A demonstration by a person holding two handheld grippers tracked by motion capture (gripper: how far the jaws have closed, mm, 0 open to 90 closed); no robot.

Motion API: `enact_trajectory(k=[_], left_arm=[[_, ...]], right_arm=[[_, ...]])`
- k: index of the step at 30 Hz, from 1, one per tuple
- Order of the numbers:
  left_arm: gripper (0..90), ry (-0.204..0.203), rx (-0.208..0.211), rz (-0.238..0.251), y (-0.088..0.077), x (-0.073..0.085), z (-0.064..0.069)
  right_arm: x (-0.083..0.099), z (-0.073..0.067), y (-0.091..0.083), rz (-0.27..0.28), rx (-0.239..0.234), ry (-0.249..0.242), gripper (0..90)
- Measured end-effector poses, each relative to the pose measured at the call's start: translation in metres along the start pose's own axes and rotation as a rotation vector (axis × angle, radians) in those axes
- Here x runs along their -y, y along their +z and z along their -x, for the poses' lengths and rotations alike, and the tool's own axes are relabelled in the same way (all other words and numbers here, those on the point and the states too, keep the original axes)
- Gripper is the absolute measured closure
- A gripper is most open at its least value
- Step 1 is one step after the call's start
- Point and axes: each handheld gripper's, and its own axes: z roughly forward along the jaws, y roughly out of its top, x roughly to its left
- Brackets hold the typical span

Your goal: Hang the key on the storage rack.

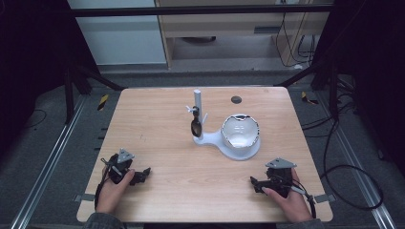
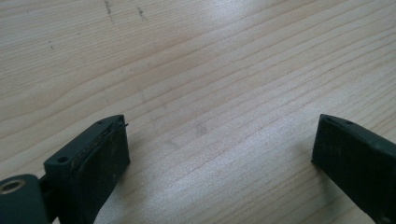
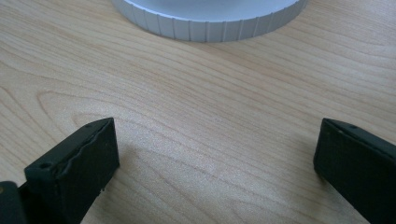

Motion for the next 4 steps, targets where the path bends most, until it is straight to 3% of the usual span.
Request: enact_trajectory(k=[4], left_arm=[[2.8,0.001,0.001,-0.001,0.0001,0.0,0.0001]], right_arm=[[-0.0003,0.0004,0.0003,0.0,-0.001,-0.004,0.4]])
